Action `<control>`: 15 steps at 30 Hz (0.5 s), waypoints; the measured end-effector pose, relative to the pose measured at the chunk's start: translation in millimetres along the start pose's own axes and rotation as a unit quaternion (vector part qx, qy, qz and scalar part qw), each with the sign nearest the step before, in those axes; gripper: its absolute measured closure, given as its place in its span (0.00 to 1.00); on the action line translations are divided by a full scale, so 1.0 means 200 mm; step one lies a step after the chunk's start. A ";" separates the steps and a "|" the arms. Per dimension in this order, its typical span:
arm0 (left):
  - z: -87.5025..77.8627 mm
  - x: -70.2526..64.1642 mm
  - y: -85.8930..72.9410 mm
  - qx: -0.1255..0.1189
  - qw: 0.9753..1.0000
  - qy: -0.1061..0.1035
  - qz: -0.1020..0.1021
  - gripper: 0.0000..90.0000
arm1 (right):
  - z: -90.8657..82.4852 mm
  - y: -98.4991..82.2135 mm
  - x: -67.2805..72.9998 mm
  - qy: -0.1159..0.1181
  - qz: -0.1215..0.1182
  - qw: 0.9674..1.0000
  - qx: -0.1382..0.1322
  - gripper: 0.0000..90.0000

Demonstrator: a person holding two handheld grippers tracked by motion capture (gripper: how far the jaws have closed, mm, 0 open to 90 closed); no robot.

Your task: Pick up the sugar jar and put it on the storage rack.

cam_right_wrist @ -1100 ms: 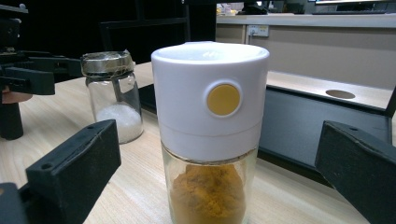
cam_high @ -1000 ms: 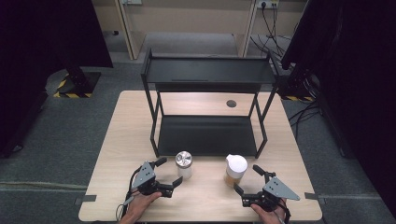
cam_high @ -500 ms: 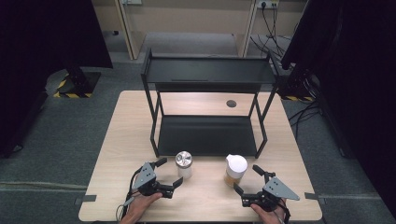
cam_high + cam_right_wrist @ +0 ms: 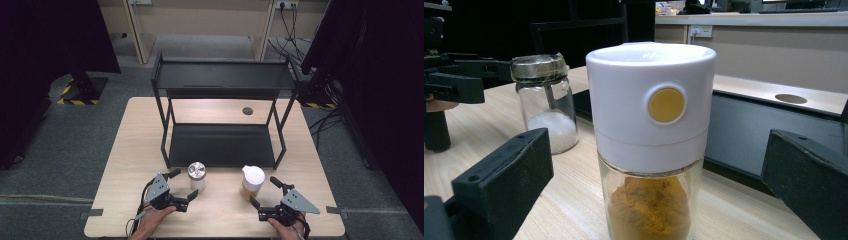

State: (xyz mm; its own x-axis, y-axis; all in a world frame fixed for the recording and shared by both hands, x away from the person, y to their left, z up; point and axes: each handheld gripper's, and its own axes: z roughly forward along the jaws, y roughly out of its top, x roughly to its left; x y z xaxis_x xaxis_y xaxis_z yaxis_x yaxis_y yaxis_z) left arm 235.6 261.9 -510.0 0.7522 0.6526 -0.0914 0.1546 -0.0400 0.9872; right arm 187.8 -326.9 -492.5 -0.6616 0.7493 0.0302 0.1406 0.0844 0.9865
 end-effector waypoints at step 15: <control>0.09 0.00 0.05 0.025 1.000 0.004 0.006 0.00 | 0.00 0.00 0.00 0.001 0.001 1.000 -0.001 0.01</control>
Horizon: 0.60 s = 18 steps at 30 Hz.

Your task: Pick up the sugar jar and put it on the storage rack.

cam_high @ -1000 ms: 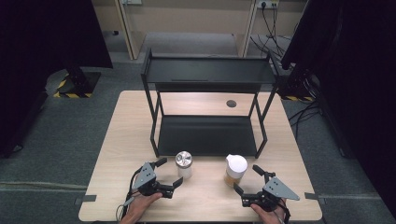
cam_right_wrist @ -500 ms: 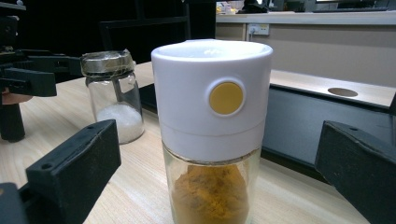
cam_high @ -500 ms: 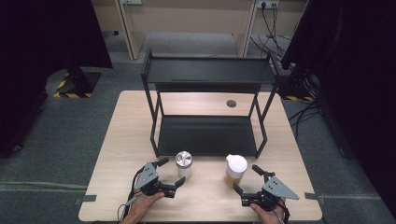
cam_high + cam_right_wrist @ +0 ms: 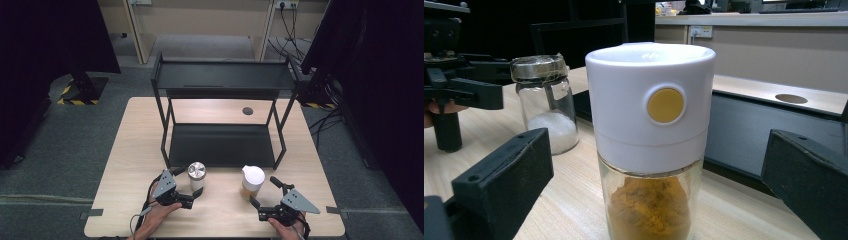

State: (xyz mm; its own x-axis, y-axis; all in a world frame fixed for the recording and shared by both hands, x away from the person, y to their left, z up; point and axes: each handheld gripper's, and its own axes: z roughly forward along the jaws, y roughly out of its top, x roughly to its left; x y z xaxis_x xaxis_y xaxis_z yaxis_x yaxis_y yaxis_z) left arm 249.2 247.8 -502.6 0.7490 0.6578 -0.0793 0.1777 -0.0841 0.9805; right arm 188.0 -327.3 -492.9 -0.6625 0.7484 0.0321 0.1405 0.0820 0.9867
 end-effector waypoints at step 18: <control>0.08 0.01 0.04 0.014 1.000 0.006 0.000 0.04 | 0.00 0.00 0.00 0.003 0.000 1.000 0.000 0.01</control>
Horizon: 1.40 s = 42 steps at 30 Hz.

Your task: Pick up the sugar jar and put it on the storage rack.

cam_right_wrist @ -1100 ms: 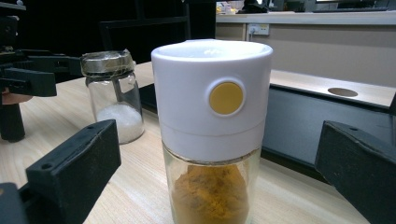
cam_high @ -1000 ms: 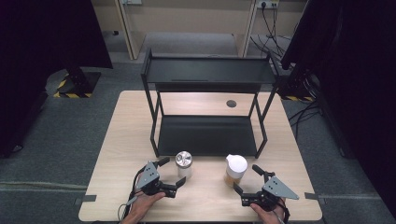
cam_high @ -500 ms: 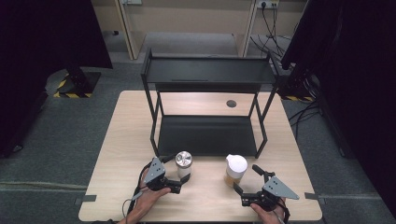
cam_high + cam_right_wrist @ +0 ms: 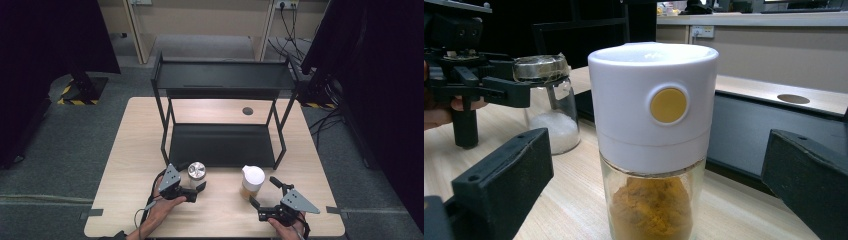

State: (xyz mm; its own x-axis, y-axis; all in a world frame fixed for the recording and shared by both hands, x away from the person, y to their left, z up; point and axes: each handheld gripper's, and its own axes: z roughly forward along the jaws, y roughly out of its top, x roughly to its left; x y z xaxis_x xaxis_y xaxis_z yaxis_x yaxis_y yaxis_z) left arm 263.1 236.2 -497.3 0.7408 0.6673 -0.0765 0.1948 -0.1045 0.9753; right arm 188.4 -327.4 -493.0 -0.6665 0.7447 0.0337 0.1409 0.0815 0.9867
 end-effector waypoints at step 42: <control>0.03 -0.01 0.08 0.028 0.999 -0.001 0.024 0.34 | 0.00 0.00 0.00 0.003 0.002 1.000 -0.003 0.01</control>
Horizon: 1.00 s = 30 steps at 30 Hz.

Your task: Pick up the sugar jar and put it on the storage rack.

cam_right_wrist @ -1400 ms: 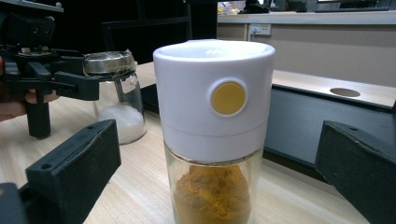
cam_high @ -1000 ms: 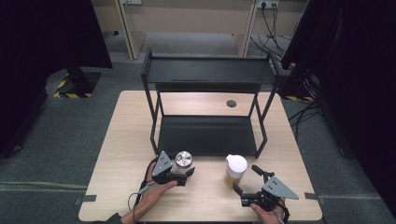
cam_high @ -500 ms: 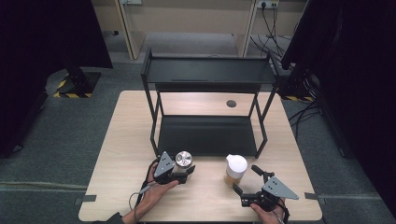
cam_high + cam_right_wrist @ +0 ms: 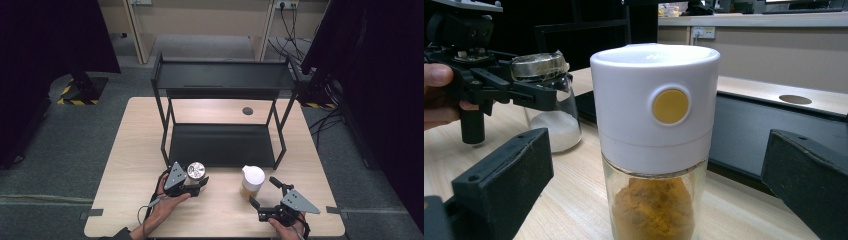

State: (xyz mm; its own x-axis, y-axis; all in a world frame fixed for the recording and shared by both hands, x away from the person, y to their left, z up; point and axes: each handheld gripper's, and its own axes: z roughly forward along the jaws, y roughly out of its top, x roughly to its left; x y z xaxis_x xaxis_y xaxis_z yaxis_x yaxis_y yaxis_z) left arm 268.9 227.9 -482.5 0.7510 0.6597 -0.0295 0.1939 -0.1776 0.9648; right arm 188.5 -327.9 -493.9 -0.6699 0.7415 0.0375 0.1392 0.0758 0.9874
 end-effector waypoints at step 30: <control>-0.07 0.02 0.23 -0.009 0.999 -0.038 0.003 0.34 | 0.00 0.00 0.00 0.001 0.000 1.000 -0.001 0.01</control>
State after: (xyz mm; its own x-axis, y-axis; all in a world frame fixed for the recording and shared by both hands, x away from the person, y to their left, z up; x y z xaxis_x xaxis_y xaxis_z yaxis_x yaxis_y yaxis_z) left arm 271.8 233.1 -434.4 0.7982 0.6008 -0.0426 0.1777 -0.1672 0.9698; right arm 188.6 -328.1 -494.2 -0.6708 0.7407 0.0371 0.1376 0.0751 0.9876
